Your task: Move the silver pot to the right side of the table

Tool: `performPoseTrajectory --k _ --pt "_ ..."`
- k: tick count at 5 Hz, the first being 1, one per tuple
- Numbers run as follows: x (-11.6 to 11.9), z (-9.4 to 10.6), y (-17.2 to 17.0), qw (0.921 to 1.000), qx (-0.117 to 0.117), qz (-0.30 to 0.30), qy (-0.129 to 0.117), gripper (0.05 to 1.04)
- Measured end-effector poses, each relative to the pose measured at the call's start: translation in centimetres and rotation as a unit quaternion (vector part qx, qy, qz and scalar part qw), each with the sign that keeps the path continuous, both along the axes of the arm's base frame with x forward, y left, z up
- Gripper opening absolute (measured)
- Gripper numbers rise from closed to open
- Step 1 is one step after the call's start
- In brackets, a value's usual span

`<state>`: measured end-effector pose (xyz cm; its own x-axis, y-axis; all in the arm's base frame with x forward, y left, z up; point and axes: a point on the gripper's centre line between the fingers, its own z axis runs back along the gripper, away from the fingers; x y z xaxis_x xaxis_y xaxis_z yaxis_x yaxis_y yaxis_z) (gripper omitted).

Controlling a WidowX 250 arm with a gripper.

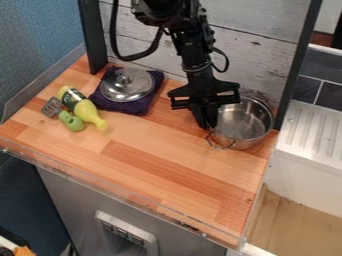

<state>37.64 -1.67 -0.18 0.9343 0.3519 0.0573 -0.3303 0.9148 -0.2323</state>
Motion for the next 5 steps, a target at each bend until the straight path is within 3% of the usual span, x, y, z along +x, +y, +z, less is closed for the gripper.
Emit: performPoseTrajectory --k 2,3,4,5 --pt "-0.3 0.1 -0.1 1.0000 -0.002 -0.002 0.008 0.846" --pt "0.2 3.1 -0.2 0.9996 -0.003 -0.011 -0.024 1.014" --pt "0.1 5.5 -0.1 0.9990 0.004 -0.020 -0.040 1.009" --pt "0.1 5.6 -0.1 0.9989 0.004 -0.021 -0.042 1.003"
